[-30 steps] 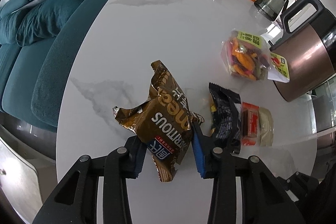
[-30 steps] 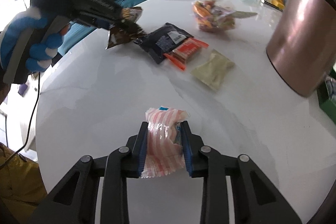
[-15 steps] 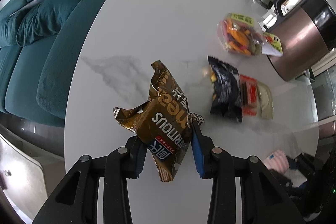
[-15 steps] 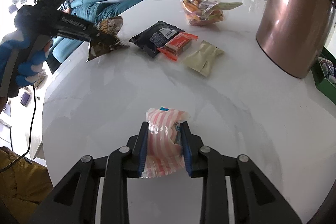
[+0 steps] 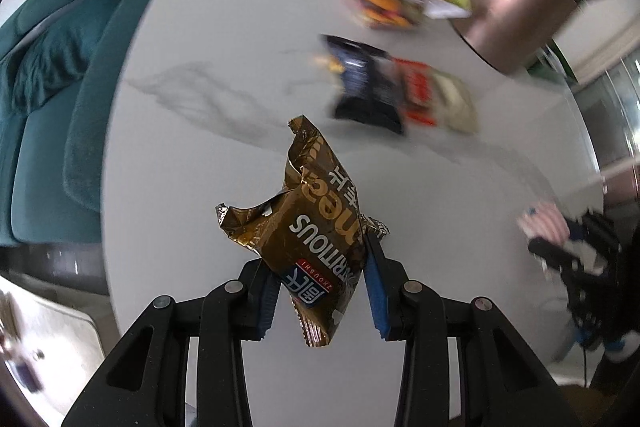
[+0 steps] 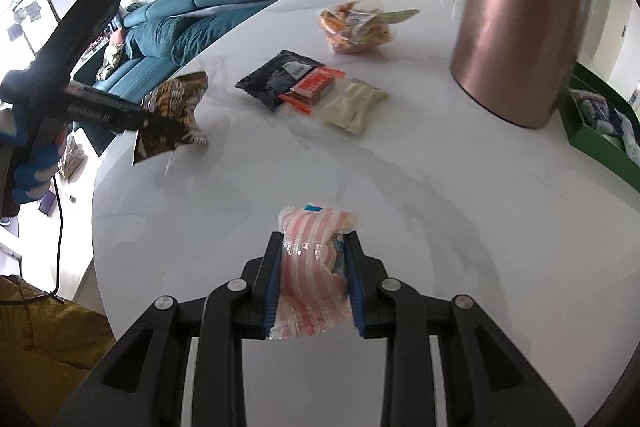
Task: Organize snacks
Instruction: 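Carry the brown bag and striped pink pack with both tools over the green tray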
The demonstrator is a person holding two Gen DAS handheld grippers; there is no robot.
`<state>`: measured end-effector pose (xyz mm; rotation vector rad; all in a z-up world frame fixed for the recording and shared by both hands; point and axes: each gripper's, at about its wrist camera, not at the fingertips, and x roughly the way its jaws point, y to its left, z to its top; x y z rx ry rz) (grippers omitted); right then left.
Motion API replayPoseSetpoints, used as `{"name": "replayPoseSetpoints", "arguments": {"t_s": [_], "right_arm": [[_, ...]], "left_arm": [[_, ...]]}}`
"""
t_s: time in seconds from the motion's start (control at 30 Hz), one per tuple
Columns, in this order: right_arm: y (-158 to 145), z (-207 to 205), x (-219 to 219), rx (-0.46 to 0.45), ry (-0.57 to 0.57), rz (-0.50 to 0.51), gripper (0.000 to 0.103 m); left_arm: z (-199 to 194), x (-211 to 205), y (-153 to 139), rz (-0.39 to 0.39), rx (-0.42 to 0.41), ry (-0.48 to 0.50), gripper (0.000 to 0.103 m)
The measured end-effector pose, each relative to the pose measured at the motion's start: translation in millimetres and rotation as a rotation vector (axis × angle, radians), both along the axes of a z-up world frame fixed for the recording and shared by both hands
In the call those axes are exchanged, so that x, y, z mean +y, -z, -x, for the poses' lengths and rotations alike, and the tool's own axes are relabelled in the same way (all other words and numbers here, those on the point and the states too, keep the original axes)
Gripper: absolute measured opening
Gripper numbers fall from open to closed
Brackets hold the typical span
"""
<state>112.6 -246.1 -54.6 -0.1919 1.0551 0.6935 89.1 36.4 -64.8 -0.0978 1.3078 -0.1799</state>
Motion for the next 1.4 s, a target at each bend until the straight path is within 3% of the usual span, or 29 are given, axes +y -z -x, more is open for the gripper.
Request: {"name": "replayPoseSetpoints", "arguments": {"t_s": [0.27, 0.63, 1.0, 1.2, 1.4], "right_arm": [[-5, 1, -65, 0.004, 0.075, 0.014, 0.034], [-27, -25, -200, -0.054, 0.209, 0.071, 0.034], [-81, -89, -286, -0.206, 0.263, 0.024, 0.034], [-117, -133, -315, -0.31, 0.28, -0.026, 0.034], [-144, -179, -338, -0.389, 0.278, -0.042, 0.034]], "left_arm": [[6, -97, -10, 0.005, 0.006, 0.189, 0.033], [-13, -249, -26, 0.024, -0.024, 0.392, 0.033], [-73, -363, -84, 0.025, -0.193, 0.373, 0.033], [-107, -393, -119, 0.013, -0.288, 0.33, 0.033], [-144, -422, -130, 0.007, -0.332, 0.281, 0.034]]}}
